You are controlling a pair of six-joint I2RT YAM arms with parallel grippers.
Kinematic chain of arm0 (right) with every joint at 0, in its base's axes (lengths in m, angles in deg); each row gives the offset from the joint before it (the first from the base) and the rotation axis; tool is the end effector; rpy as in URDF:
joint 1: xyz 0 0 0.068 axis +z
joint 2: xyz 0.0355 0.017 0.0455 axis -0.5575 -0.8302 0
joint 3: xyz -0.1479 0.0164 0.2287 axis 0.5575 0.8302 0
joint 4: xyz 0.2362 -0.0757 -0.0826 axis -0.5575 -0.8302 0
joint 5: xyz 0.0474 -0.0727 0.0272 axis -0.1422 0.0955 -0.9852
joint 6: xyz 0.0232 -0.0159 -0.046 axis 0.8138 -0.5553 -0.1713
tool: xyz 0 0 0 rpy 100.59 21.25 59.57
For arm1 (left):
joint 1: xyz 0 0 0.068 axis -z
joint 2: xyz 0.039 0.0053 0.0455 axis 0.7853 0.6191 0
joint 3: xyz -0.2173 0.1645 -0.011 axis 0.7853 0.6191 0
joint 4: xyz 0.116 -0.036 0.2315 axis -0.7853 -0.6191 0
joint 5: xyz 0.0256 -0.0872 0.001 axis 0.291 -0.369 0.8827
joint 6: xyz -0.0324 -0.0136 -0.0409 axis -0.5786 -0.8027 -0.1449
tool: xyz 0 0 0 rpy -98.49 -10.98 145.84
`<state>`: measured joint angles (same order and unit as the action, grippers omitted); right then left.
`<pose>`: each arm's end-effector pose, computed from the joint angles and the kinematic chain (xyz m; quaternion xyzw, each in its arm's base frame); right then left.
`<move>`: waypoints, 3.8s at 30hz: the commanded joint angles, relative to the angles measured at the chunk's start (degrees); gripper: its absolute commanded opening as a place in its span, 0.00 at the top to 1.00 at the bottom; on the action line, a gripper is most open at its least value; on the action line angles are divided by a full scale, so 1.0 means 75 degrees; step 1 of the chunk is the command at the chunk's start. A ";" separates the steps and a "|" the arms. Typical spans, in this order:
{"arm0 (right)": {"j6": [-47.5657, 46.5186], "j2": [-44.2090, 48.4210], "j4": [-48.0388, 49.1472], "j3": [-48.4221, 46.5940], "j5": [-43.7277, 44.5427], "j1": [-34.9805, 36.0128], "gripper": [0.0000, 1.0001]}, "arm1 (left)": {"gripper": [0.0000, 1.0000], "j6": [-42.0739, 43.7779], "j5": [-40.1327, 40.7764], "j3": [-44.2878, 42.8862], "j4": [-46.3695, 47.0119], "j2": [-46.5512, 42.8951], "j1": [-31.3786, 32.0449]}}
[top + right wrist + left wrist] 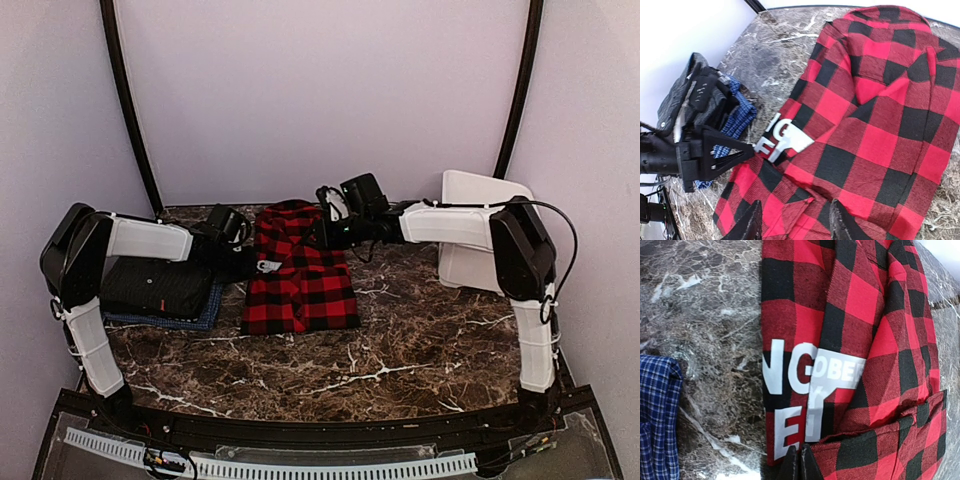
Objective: Fold and stack the long sleeve shirts
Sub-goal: Fold the rectangle-folded shirt at the center of the board, then pick up the 2/3-rectangle-folded shirt from the center of the board.
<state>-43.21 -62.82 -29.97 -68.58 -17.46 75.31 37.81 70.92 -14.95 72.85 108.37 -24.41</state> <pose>0.3666 0.3373 0.2165 -0.1915 0.8551 0.3643 0.3154 0.3463 -0.1798 0.1714 -0.0707 0.9328 -0.1944 0.2952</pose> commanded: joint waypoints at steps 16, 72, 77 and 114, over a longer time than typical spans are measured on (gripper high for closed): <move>-0.0209 -0.1801 -0.0340 -0.0929 0.0158 0.0289 0.71 | 0.99 0.0111 0.0503 -0.0654 -0.0244 0.0770 -0.0261; 0.0551 0.2233 0.0038 0.4672 0.0648 0.0265 0.70 | 0.69 -0.0987 -0.1645 0.3416 0.0158 -0.2715 0.0392; 0.0767 0.2497 0.0040 0.5134 0.0777 0.0288 0.68 | 0.70 -0.1004 -0.1709 0.3524 0.0225 -0.2728 0.0399; 0.1251 0.2274 0.1173 0.5646 0.0572 0.0535 0.76 | 0.87 -0.1552 -0.2180 0.3755 0.0963 -0.1863 0.0551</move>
<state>-33.87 -44.67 -22.53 -26.73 -13.90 78.85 26.75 53.94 12.80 83.38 92.92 -20.81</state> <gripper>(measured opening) 0.252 0.147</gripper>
